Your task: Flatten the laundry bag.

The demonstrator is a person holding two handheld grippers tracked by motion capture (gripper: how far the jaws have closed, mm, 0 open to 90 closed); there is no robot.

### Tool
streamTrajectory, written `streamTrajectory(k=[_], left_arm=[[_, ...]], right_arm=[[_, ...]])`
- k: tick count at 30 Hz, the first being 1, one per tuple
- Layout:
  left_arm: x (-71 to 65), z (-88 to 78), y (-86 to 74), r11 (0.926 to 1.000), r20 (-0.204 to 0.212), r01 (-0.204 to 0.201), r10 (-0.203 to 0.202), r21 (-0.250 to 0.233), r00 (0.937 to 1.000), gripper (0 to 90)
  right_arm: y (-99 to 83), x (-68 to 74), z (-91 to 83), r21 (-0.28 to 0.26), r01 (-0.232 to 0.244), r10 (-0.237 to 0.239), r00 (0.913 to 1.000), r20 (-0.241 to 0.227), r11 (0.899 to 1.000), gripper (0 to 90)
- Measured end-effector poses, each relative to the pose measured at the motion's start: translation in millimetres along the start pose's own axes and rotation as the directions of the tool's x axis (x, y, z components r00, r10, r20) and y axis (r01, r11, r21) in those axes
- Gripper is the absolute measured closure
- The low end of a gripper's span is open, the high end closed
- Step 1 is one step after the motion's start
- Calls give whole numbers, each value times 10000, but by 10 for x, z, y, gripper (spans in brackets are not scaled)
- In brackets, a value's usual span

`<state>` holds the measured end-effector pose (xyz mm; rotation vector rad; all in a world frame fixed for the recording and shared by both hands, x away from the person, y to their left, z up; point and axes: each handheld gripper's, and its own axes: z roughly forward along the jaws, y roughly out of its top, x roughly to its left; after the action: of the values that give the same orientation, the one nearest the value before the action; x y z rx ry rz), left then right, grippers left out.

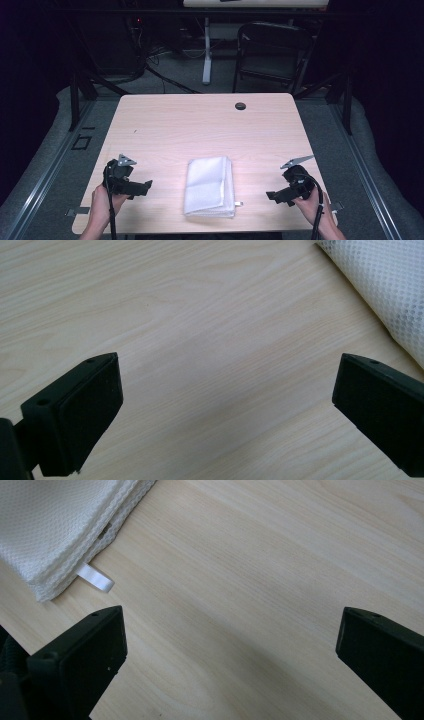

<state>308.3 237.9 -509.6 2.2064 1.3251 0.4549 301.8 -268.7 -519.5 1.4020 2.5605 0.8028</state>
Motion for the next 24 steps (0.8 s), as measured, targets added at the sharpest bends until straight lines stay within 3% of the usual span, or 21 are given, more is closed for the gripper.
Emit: streamTrajectory(k=[5, 6, 7, 12, 13, 24], left_arm=[[-26, -3, 10, 10000, 183, -59, 59, 21, 9998, 0], [-46, -5, 15, 9999, 136, -120, 120, -3, 9998, 0], [-59, -6, 17, 9999, 162, -129, 129, -27, 9998, 0], [-149, -25, 52, 9992, 442, -401, 401, -26, 9982, 0], [-170, -22, 56, 9991, 338, -418, 422, -120, 9985, 0], [-441, -36, 141, 9955, 942, -924, 942, -227, 9911, 0]], right_arm=[[9, 45, -30, -44, 134, -133, 9999, 53, 9999, 0], [7, 68, -19, -266, 50, -49, 10000, 65, 9996, 1], [21, 71, -37, -126, 265, -264, 9995, 150, 9996, 2], [29, 112, -38, -139, 355, -355, 9994, 41, 9993, 3], [35, 119, -42, -42, 433, -433, 9991, 13, 9991, 4], [8, 111, -14, 51, 263, -263, 9996, 80, 9996, 12]])
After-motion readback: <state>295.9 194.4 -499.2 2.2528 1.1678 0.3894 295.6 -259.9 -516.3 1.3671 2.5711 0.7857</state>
